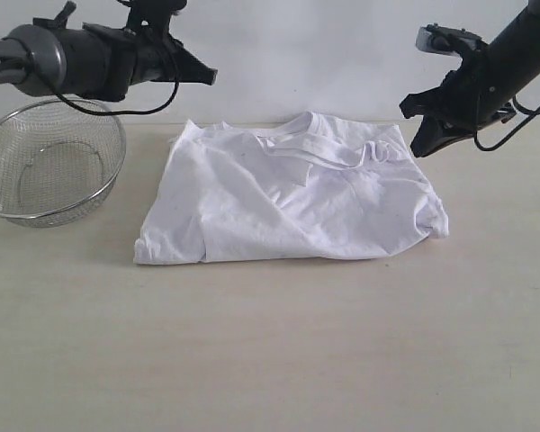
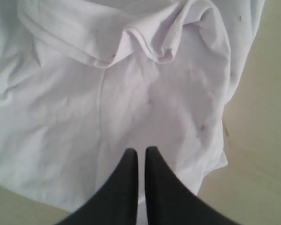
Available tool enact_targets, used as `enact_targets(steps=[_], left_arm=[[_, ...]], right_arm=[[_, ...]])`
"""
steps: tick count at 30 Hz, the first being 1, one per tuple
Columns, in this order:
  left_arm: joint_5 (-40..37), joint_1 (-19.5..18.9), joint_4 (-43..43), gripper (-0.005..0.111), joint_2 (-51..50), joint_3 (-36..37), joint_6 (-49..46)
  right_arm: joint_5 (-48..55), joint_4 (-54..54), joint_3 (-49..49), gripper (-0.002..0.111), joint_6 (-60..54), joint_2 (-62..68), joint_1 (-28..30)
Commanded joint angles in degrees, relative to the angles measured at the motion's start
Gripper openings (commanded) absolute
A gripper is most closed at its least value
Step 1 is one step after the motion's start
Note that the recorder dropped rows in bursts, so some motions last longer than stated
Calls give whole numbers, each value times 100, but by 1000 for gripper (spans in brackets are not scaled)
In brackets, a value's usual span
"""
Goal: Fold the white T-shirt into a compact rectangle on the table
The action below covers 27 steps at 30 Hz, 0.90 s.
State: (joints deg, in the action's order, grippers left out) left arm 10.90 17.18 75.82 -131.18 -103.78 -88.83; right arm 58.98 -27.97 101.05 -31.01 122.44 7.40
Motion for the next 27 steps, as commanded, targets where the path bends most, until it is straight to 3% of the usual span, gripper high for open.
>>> enact_targets(steps=[1,7,11,13,16,19,22,27], left_arm=[[-652,0,1425,5,698,456,-1153],[-684,16,2413,5,1731,2457,-2029],[-1551,69,2413,5,2214,3703,-2194],[-1984,69,2413,5,2205,3971,-2037],[-1998,69,2413,5,2079,4078,-1386],[-2120,69,1594,5,1999,4078,-388],[-2769,-23,435,5,1877,4048,1061],[-4172,-437,-2570,5,1619,3541,4274]], right_arm=[[480,1,27,0,-114,-61,-58],[718,49,27,0,-114,-61,-586],[172,716,27,0,734,-61,-1016],[-96,1491,27,0,1554,-61,-1180],[-6,2487,27,0,2380,-61,-1367],[10,2568,3,0,2462,-61,-1402],[-254,2578,-230,0,2602,-61,-1402],[-787,2647,-809,0,2601,-61,-1402]])
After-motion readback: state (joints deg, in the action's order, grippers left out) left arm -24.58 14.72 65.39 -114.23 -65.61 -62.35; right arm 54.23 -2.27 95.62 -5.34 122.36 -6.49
